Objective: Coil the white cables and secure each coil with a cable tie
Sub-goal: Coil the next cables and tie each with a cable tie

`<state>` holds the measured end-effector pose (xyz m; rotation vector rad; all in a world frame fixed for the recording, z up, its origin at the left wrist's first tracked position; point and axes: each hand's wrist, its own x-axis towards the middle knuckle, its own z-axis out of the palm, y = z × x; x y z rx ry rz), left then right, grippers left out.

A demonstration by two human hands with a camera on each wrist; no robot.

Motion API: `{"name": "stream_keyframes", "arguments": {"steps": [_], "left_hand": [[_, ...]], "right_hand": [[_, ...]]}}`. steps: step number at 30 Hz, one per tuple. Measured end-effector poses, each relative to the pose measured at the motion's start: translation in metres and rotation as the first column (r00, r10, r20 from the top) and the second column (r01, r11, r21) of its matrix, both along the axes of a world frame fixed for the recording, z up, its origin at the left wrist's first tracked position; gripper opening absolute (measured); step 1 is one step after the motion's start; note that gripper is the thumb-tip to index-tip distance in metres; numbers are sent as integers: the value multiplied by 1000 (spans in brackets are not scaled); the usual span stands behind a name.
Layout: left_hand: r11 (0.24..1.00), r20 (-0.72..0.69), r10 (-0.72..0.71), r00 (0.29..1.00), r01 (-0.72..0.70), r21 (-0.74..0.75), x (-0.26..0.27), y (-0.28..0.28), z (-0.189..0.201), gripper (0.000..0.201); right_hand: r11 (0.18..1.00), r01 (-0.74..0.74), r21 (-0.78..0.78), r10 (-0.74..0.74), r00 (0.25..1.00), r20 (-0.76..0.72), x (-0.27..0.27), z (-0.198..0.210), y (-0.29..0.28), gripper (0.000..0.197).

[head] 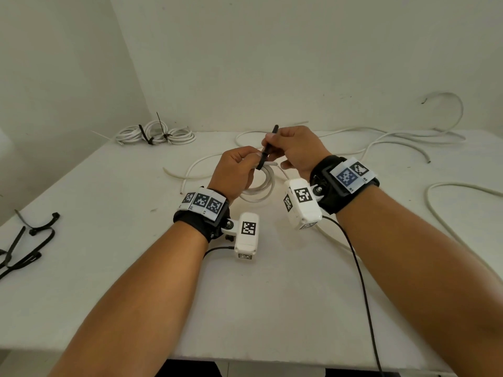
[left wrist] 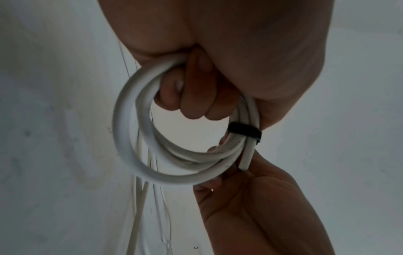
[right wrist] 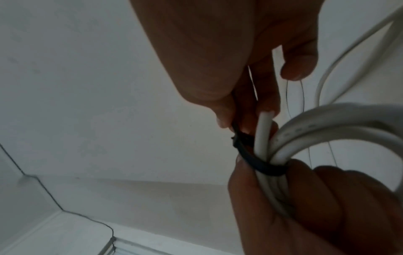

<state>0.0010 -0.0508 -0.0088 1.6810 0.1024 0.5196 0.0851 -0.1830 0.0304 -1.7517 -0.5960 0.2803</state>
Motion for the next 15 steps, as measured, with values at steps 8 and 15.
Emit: {"name": "stream_keyframes", "arguments": {"steps": [8,15], "left_hand": [[976,-51,-101,994,89,-200,1,-8,5,34],[954,-69,-196,978,173,-246,-3,-12,8,30]], "right_hand": [[985,144,94,-155,980,127,2,-1,8,27],[986,152,63,-159,978,132,5,0,3,29]]}}
